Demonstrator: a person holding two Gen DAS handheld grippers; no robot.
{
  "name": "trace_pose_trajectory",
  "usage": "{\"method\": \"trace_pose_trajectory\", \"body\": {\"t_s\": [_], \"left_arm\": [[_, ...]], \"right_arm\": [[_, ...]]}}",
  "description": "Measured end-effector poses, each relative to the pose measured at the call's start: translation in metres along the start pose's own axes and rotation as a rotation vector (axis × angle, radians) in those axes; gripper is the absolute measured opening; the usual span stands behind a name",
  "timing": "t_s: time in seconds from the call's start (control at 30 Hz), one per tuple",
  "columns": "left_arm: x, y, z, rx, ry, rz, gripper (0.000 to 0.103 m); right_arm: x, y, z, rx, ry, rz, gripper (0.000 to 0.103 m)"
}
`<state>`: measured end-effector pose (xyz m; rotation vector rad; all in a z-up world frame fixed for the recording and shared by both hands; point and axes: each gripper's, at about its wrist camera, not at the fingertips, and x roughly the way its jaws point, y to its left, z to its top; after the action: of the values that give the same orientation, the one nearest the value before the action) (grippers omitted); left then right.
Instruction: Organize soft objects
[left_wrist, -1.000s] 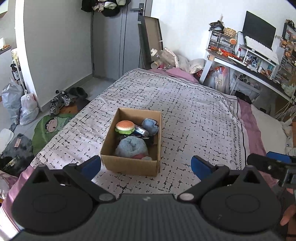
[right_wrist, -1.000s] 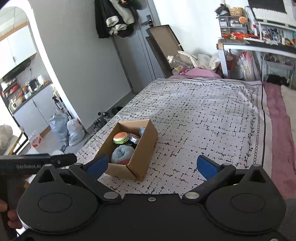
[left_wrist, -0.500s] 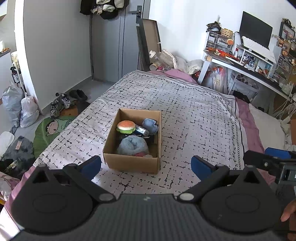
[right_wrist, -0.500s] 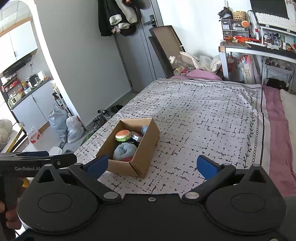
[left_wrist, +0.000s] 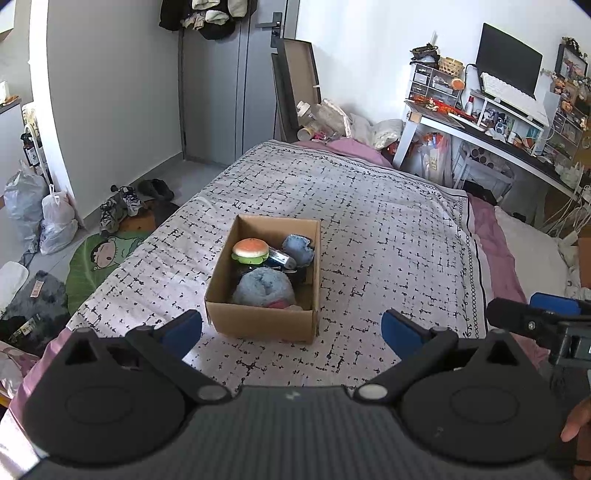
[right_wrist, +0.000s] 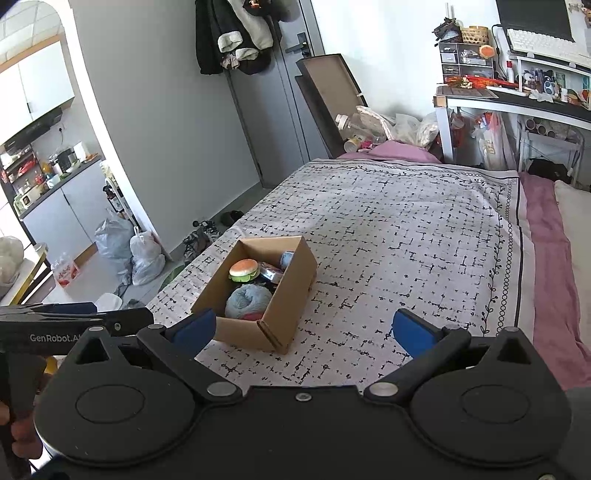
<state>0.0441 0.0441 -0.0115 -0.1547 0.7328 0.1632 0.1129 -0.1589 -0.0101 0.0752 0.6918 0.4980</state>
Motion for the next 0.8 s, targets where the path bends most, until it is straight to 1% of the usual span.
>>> {"method": "trace_pose_trajectory", "body": {"t_s": [0.23,0.8], "left_arm": [[-0.0003,0.0,-0.0005,0.001,-0.001,0.002,0.103],[0.0001,-0.0005,-0.0019,0.002,0.007,0.007,0.103]], "right_arm": [[-0.0006,-0.0011,0.0001,-0.003,-0.003,-0.014,0.103],[-0.0011,0.0004,-0.0016,-0.004,-0.003,-0.009,0.103]]}}
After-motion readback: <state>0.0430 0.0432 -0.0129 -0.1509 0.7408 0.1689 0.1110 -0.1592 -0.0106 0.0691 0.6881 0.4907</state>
